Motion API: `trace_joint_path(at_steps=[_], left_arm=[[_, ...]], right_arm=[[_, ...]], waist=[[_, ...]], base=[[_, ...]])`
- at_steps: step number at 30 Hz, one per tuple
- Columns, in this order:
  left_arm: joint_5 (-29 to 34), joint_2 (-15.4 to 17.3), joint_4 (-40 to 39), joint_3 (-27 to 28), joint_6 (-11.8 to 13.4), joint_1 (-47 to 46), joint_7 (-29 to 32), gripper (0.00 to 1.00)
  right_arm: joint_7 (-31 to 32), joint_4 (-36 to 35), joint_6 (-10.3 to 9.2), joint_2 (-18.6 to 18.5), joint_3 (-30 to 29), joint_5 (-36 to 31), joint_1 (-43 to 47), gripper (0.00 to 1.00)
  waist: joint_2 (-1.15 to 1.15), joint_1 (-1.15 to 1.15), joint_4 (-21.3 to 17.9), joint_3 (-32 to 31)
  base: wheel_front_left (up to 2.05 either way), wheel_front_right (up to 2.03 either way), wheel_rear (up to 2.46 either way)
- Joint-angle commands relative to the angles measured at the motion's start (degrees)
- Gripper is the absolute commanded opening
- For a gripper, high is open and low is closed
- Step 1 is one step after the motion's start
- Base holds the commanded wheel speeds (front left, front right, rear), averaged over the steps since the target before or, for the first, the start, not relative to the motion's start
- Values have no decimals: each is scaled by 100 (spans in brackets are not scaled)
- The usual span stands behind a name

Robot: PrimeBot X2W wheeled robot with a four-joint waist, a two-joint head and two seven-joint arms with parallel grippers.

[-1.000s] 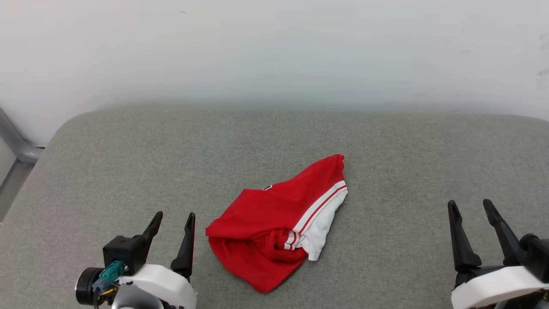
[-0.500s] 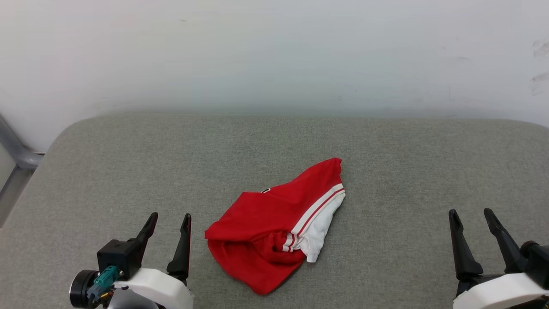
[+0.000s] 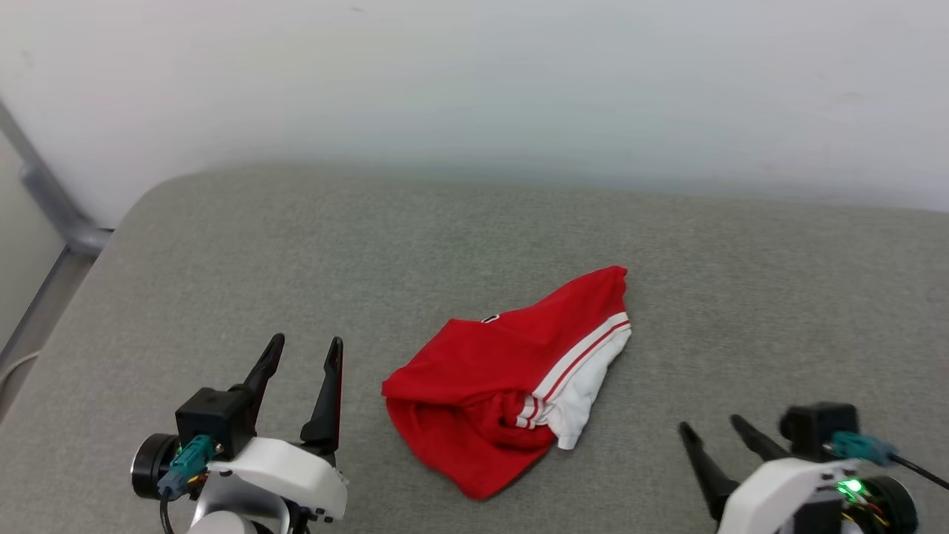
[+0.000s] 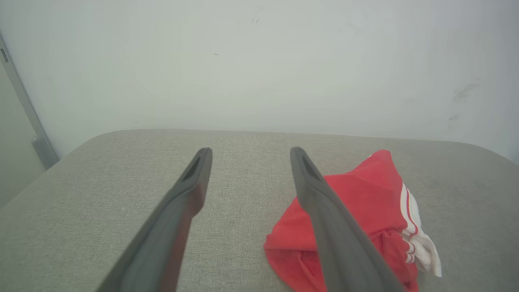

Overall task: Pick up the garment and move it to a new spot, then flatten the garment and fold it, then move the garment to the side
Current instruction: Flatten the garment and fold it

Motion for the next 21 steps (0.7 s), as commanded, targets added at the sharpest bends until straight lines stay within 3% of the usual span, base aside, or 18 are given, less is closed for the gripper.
trace_joint_path(at_steps=[1, 8, 14, 21], left_arm=[[32, -21, -13, 5, -22, -97, -41, 100], [98, -244, 49, -43, -139, -402, -138, 100], [122, -436, 163, -16, -235, -525, -207, 100], [168, -556, 301, 89, -334, -559, -236, 100]], right_arm=[[182, 9, -4, -67, 128, 9, -151, 100], [984, 222, -4, -435, 969, 201, -710, 100], [1190, 605, -4, -692, 1523, 312, -1167, 100], [1342, 1263, -5, -789, 1733, 398, -1549, 100]], waist=[[0, 0, 167, 128], [0, 0, 647, 480], [0, 0, 928, 667], [0, 0, 1021, 765]], base=[[0, 0, 0], [0, 0, 0], [0, 0, 0], [0, 0, 0]])
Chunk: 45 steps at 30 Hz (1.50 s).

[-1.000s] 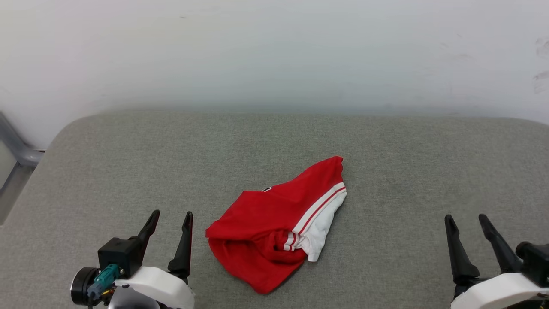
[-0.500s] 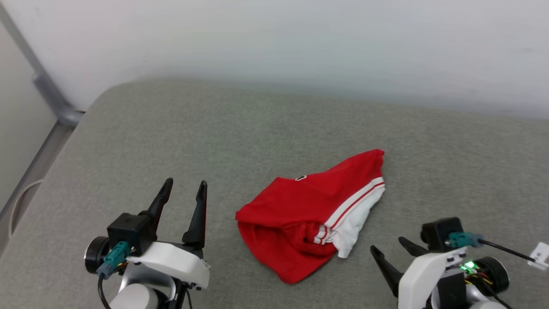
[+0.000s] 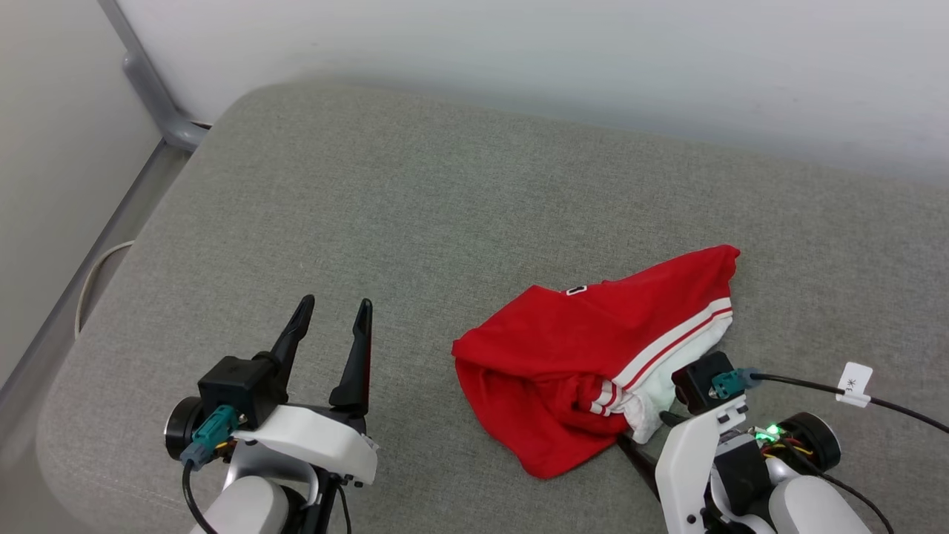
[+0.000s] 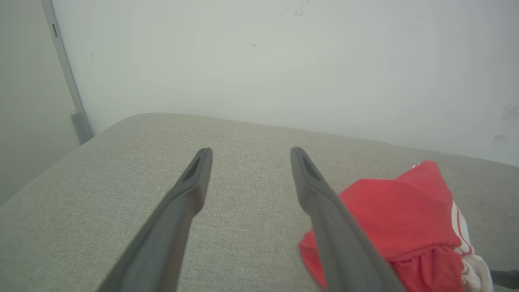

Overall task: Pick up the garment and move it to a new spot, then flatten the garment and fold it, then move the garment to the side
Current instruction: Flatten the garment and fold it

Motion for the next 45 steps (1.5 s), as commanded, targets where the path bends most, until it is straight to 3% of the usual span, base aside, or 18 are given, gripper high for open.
trace_joint_path(at_steps=[1, 2, 4, 11, 17, 27, 31, 35, 40, 45], left_arm=[[41, -16, 18, 39, -31, -58, -39, 100], [41, -35, 35, 52, -39, -57, -38, 100], [62, -72, 61, 78, -63, -56, -42, 100], [151, -143, 116, 153, -137, 8, -48, 100], [195, -123, 83, 240, -121, 117, -49, 100], [232, -76, 27, 283, -129, 209, -37, 100], [218, -74, 4, 273, -138, 190, -36, 100], [203, -57, 11, 276, -116, 207, -36, 100], [202, -50, 9, 228, -87, 235, 16, 100], [176, 12, 1, 234, -50, 302, 77, 100]], right_arm=[[-5, 92, -5, -18, -13, 54, -116, 82], [-36, 158, -5, -15, -32, 58, -171, 45], [-100, 262, -5, -30, -63, 70, -229, 0], [-429, 291, -6, -31, -175, 67, -395, 0], [-901, -127, -6, -51, -481, -193, -528, 0], [-999, -1038, -6, -187, -1557, -799, -487, 0], [-808, -1483, -6, -110, -2223, -1024, 22, 0], [-518, -1658, -6, 233, -2661, -1035, 906, 0], [-409, -1308, -6, 651, -3125, -871, 1924, 0], [-517, -771, -6, 772, -3197, -529, 2289, 0]], waist=[[0, -1, 4, 9], [0, -1, 3, 11], [0, -1, 0, 10], [0, -1, -50, -101], [0, -1, -256, -182], [0, -1, -813, -211], [0, -1, -986, -171], [0, -1, -1100, -163], [0, -1, -1170, -193], [0, -1, -1241, -266]], base=[[0, 0, 0], [0, 0, 0], [0, 0, 0], [0, 0, 0], [0, 0, 0], [0, 0, 0], [0, 0, 0], [0, 0, 0], [0, 0, 0], [0, 0, 0]])
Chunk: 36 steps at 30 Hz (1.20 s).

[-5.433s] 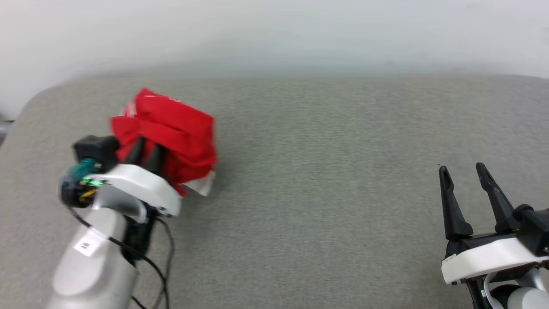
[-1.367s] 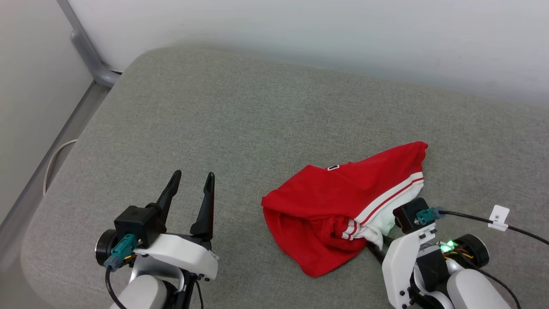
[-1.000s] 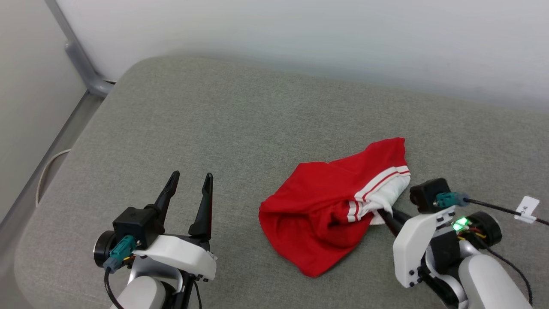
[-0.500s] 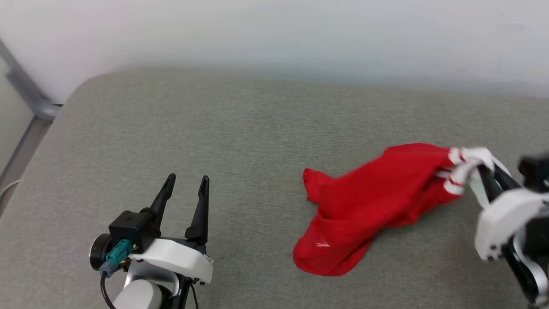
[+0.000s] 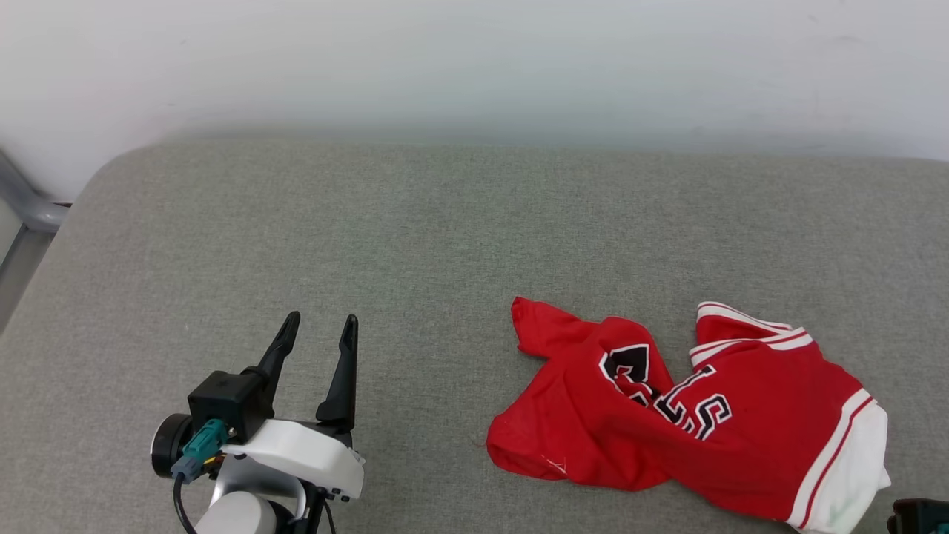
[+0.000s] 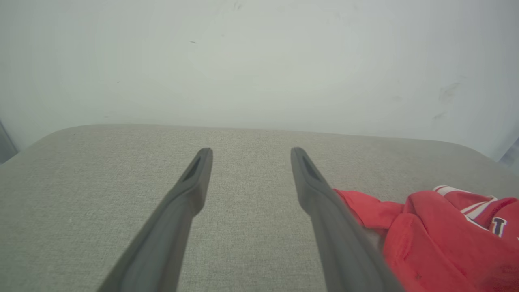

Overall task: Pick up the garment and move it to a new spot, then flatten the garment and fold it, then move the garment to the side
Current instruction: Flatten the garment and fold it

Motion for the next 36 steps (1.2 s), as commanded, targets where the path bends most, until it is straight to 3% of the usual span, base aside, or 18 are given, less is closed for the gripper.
trace_joint_path(at_steps=[1, 2, 3, 14, 24, 27, 36], left_arm=[[-9, 31, -22, -4, 17, 73, 17, 100], [-17, 54, -21, 5, 23, 87, 26, 100], [-25, 65, -19, 8, 32, 100, 32, 100], [-72, 109, -81, -47, 153, 310, 177, 100], [-66, 233, -180, -187, 100, 211, 488, 100], [-7, 222, -198, -380, -55, -61, 760, 100], [-152, -50, 215, -1033, -855, -1421, 2004, 100]], right_arm=[[-130, 41, -6, 13, 3, 102, -46, 16], [-274, 93, -6, 14, -3, 192, -109, 51], [-422, 132, -6, 16, -3, 246, -163, 100], [-2175, -502, -5, 18, 232, 181, -451, 100], [-2543, -1206, -5, 19, 468, 130, -360, 100], [-2506, -1380, -5, 19, 533, 124, -405, 100], [-2539, -1533, -5, 18, 877, 126, -758, 100]], waist=[[0, 0, -19, -13], [0, 0, -33, -24], [0, 0, -46, -46], [0, 0, -86, -361], [0, 0, -218, -430], [0, 0, -310, -301], [0, 0, -816, 367]], base=[[0, 0, 0], [0, 0, 0], [0, 0, 0], [0, 0, 0], [0, 0, 0], [0, 0, 0], [0, 0, 0]])
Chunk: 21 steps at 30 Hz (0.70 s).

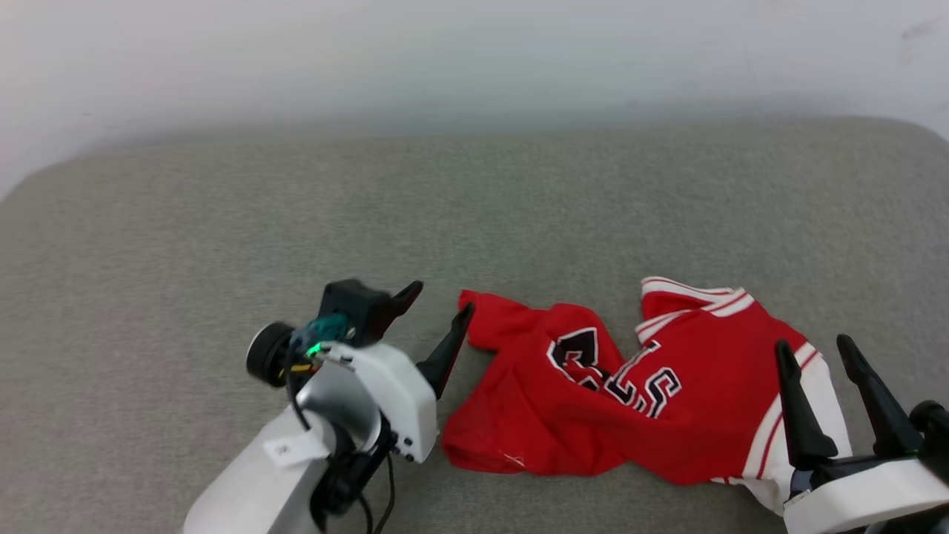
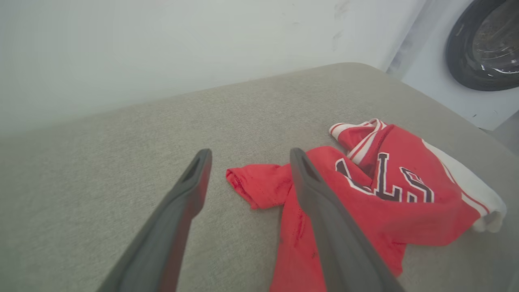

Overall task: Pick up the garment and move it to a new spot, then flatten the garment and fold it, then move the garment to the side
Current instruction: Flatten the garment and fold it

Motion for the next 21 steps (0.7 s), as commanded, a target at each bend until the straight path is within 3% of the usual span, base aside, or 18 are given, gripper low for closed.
trace_joint_path(at_steps=[1, 9, 21], left_arm=[[-28, -46, 88, -53, -98, -225, 122, 100], [29, -266, 795, -534, -629, -1286, 983, 100], [39, -161, 1901, -1616, -960, -2301, 2388, 100]], right_arm=[[-44, 35, -5, 11, 10, 37, -110, 100], [-303, 179, -4, 11, 194, 122, -391, 100], [-759, 617, -4, 12, 348, 415, -664, 100]], waist=[[0, -1, -275, 259], [0, -1, -796, 703], [0, -1, -1291, 1136]], base=[[0, 0, 0], [0, 0, 0], [0, 0, 0]])
